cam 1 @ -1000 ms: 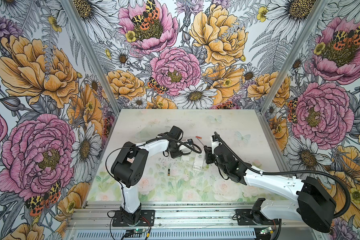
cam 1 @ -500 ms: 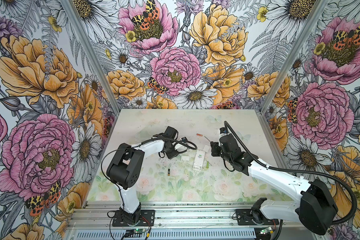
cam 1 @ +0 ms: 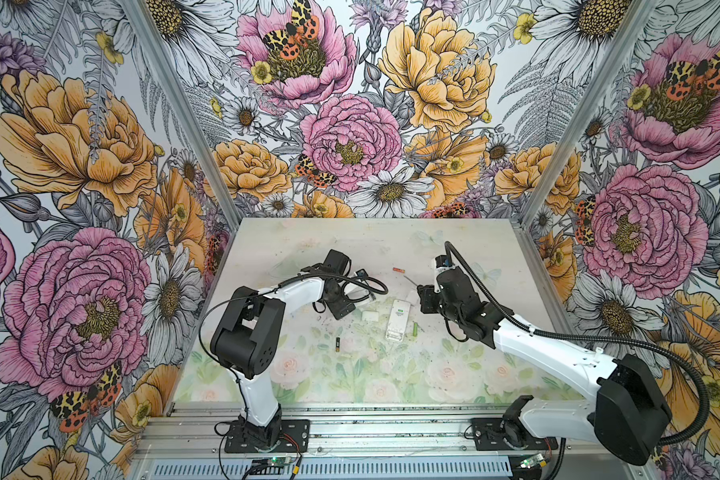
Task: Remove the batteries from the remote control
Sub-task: 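Lower the remote to the table and open the left gripper while the right draws back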
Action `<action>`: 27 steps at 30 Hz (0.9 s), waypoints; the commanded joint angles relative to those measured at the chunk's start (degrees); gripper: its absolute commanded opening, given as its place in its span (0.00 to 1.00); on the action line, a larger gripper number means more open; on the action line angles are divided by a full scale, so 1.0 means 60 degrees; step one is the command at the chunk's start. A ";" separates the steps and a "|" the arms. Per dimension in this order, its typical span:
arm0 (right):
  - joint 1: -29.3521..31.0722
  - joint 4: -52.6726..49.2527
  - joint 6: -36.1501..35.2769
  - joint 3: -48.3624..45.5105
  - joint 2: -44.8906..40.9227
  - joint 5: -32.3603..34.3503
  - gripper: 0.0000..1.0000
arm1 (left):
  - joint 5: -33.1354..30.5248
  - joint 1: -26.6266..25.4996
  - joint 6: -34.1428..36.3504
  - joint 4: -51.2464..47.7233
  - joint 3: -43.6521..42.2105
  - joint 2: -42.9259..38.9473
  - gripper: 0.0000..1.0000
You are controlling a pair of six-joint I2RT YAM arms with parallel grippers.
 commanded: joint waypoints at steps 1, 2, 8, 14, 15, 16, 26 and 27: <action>-0.0065 0.0041 -0.0064 0.0134 -0.0374 -0.0033 0.00 | -0.0974 0.0071 -0.0192 0.0702 0.0579 0.0492 0.99; -0.0075 0.0036 -0.0053 0.0111 -0.0416 -0.0043 0.00 | -0.1077 0.0070 -0.0265 0.0742 0.0727 0.0587 0.99; -0.0114 -0.0001 -0.0005 0.0003 -0.0571 -0.0022 0.00 | -0.1545 -0.0298 -0.0943 0.0833 0.1832 0.1243 0.99; -0.0149 -0.0081 -0.0062 -0.0004 -0.0688 -0.0006 0.00 | -0.0432 -0.0231 -0.2338 0.0820 0.1233 0.0348 0.99; -0.0146 -0.0082 -0.0064 -0.0018 -0.0706 -0.0013 0.00 | -0.0171 -0.0151 -0.2569 0.0740 0.1139 0.0172 0.99; -0.0157 -0.0090 -0.0072 -0.0001 -0.0726 -0.0007 0.00 | -0.0063 -0.0073 -0.2865 0.0662 0.1050 0.0019 0.99; -0.0178 -0.0076 -0.0123 0.0103 -0.0575 -0.0138 0.00 | 0.2058 0.0190 -0.4960 -0.2174 0.2823 -0.0006 0.98; -0.0194 -0.0078 -0.0116 0.0133 -0.0543 -0.0165 0.00 | 0.2122 0.0138 -0.5026 -0.2520 0.3156 0.0365 0.98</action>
